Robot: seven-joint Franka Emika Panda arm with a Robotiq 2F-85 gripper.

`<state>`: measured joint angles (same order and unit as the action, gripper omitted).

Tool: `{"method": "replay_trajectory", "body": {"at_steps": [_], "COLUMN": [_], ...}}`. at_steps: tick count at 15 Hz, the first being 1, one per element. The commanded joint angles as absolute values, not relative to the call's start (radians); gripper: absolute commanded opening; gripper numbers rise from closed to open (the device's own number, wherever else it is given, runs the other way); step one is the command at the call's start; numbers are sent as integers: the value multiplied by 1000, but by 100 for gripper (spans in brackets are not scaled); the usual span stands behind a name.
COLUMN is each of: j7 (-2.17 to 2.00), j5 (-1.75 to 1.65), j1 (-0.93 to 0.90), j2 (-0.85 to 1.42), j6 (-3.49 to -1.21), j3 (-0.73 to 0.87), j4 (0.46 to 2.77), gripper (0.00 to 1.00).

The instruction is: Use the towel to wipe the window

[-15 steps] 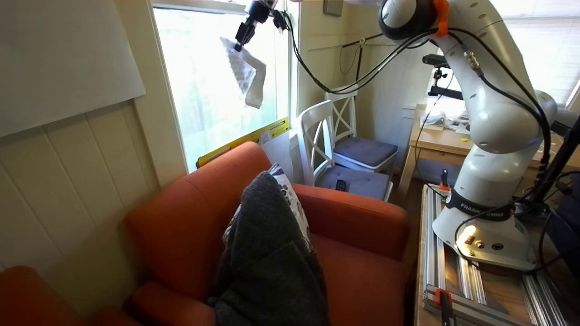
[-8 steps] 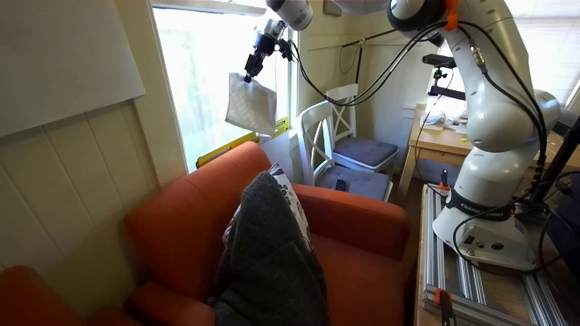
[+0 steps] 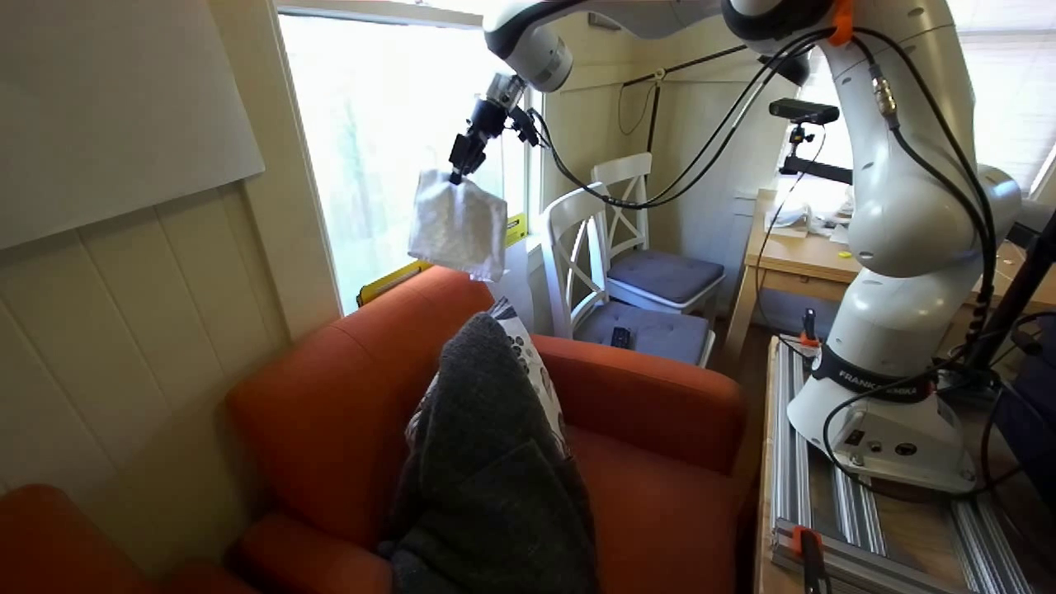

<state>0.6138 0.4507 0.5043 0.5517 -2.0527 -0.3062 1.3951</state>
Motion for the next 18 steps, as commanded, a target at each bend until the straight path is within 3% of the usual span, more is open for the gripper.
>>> {"method": "replay_trajectory", "body": {"at_steps": [1, 2, 18], "j7": [635, 625, 607], "j5": [497, 484, 383], "j1": [447, 435, 206], "j2": [537, 541, 689], "j6": [-2035, -2034, -2222], "j3": [-225, -222, -137], "j4": [1392, 1386, 1327], "gripper": [13, 3, 3]}}
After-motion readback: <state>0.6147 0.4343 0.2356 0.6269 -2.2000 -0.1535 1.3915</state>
